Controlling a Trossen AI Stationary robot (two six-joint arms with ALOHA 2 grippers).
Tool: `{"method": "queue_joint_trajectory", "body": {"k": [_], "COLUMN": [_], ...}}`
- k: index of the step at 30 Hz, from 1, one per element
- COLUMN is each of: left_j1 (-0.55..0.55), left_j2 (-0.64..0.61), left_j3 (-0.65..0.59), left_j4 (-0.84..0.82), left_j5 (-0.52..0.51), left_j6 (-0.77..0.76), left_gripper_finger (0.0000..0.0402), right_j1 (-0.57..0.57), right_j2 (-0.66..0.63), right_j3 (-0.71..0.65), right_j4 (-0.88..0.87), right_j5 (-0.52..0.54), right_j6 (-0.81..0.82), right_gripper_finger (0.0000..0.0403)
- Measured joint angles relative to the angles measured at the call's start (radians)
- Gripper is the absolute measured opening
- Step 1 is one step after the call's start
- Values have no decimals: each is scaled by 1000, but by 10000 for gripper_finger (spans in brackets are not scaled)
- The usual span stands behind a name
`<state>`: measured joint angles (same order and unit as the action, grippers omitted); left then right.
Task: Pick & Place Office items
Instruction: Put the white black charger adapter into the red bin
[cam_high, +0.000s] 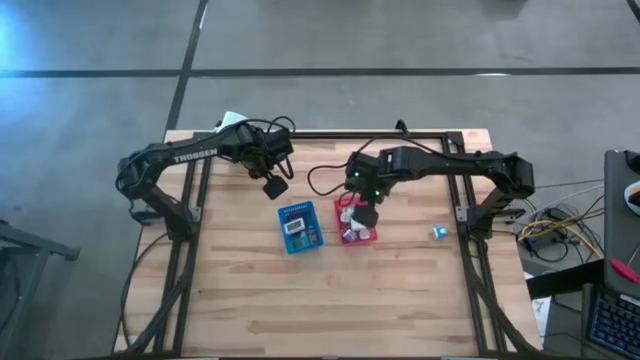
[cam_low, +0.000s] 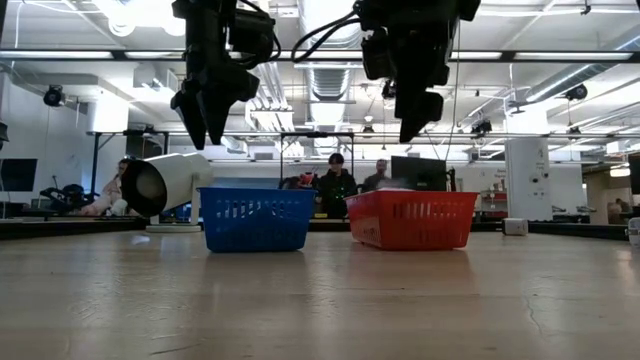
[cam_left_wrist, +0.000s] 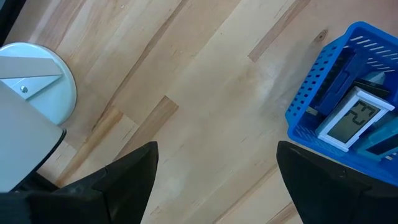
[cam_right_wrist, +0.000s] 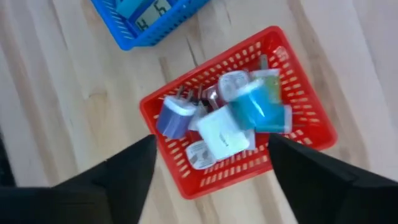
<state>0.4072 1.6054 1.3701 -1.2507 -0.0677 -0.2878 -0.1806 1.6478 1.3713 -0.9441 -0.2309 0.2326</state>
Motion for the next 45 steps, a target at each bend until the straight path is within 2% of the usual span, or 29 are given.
{"method": "queue_joint_trajectory", "body": {"k": [4,9,16,20,29,34,45], "left_j1": [0,0,0,0,0,0,0], "left_j2": [0,0,0,-1,-1,-1,-2], "left_j3": [0,0,0,0,0,0,0], "left_j4": [0,0,0,2,12,15,16], "left_j5": [0,0,0,0,0,0,0], "left_j6": [0,0,0,1,23,23,23], "left_gripper_finger": [332,332,332,332,332,332,332], "right_j1": [-1,-1,-28,-74,-220,-288,-473], "right_j2": [3,-3,-66,-107,-138,-141,-141], "right_j3": [-1,-1,-1,-1,-8,-29,-140], "right_j4": [-2,-2,-43,-134,-326,-331,-332], "right_j5": [-13,28,260,360,369,414,406], "right_j6": [39,55,49,53,0,-55,-123], "right_gripper_finger": [330,339,326,325,325,325,325]}}
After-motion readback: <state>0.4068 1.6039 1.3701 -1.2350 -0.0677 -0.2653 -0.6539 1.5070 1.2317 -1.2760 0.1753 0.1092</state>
